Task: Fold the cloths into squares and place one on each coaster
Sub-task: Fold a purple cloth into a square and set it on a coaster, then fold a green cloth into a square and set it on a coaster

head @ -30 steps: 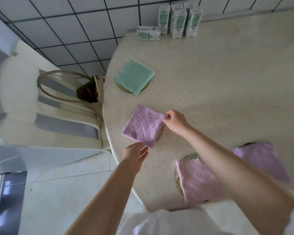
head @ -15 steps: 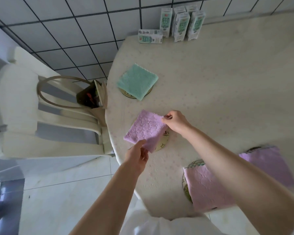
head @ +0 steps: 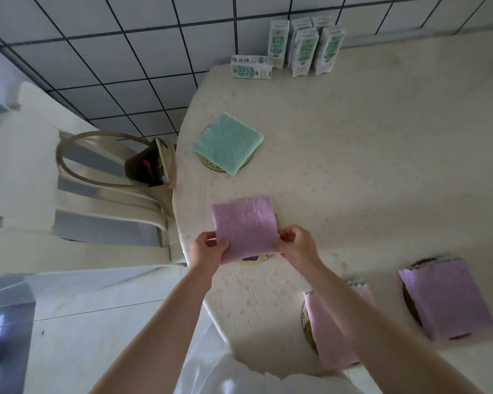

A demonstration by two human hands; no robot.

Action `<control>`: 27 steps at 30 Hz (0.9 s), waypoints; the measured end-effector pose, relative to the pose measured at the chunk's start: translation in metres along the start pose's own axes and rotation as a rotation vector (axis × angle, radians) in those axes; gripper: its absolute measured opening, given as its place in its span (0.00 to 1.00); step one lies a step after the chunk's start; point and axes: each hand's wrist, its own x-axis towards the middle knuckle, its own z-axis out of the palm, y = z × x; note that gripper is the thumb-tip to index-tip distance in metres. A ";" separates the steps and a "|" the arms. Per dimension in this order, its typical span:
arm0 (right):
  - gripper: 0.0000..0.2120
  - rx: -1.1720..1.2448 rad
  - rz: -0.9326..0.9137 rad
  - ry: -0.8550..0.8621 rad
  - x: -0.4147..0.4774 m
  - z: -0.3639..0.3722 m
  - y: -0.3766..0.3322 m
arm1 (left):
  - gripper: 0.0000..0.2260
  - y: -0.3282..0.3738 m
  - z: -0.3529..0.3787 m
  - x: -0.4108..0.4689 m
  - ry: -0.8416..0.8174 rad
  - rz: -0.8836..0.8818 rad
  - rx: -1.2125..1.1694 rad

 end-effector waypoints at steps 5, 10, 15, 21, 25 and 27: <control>0.06 -0.084 0.005 0.026 0.001 0.003 0.007 | 0.09 -0.007 0.004 0.000 0.074 0.056 0.089; 0.09 -0.184 0.039 -0.008 0.005 -0.002 0.006 | 0.11 -0.006 0.002 0.001 0.114 0.117 0.238; 0.10 -0.342 0.027 -0.134 0.019 -0.017 0.003 | 0.10 -0.004 -0.011 0.002 0.016 0.121 0.341; 0.10 -0.393 -0.024 -0.110 0.061 -0.042 -0.024 | 0.14 0.027 -0.025 0.025 0.014 0.109 0.283; 0.10 -0.415 -0.107 -0.080 0.098 -0.043 -0.062 | 0.12 0.071 -0.018 0.050 0.044 0.160 0.144; 0.11 -0.428 -0.146 -0.098 0.118 -0.041 -0.083 | 0.12 0.092 -0.013 0.065 0.015 0.160 0.062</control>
